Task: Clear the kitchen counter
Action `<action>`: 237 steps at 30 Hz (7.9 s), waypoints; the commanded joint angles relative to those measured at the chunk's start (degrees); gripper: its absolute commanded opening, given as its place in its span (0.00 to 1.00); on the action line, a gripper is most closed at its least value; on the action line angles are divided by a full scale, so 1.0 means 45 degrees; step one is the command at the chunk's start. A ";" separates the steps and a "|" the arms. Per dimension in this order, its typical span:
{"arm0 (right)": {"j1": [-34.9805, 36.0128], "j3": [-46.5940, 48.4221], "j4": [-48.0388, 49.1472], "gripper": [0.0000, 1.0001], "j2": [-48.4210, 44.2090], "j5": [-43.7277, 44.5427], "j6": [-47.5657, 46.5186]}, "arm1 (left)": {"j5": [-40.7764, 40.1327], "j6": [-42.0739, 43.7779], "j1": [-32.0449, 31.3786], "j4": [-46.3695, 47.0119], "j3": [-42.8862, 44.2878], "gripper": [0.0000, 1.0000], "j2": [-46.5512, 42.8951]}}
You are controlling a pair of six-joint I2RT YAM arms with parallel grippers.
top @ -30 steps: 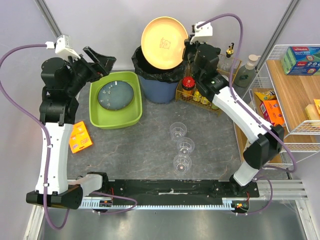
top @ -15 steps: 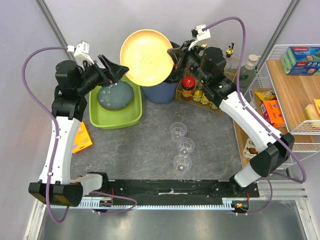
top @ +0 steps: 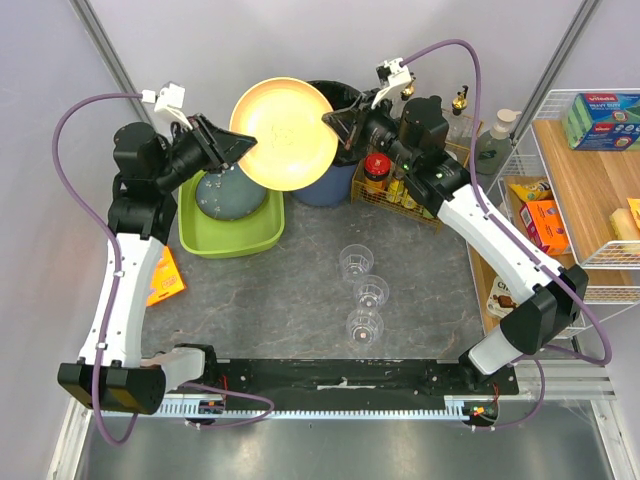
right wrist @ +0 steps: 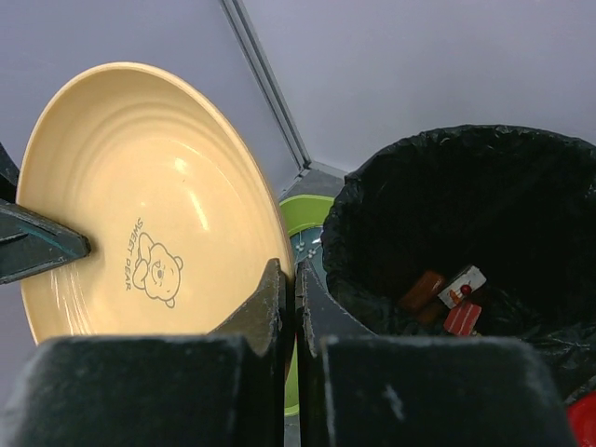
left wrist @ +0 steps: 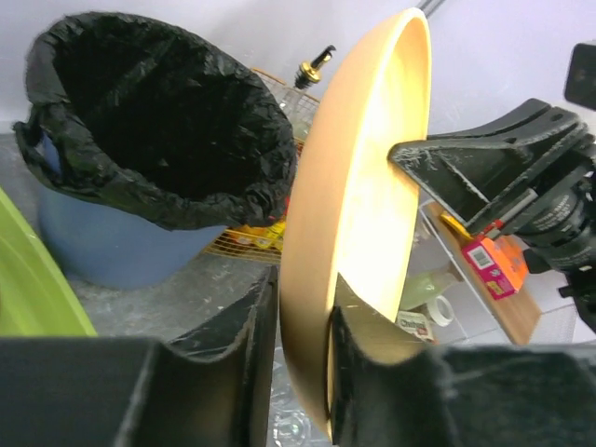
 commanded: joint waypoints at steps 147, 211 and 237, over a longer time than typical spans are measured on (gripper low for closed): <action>0.3987 -0.4050 -0.1531 0.00 -0.0730 0.1906 -0.1422 | 0.1685 -0.1482 0.0515 -0.1520 0.0789 0.99 0.1362; 0.0432 -0.4343 0.2543 0.78 -0.2799 0.0666 0.5087 | -0.1003 0.0624 -0.1849 -0.4718 0.3328 0.05 0.2025; 0.0432 -0.5864 -0.3421 0.79 -0.5711 0.4969 0.2017 | -0.9797 0.2327 0.0807 -0.6227 0.0186 0.02 0.4680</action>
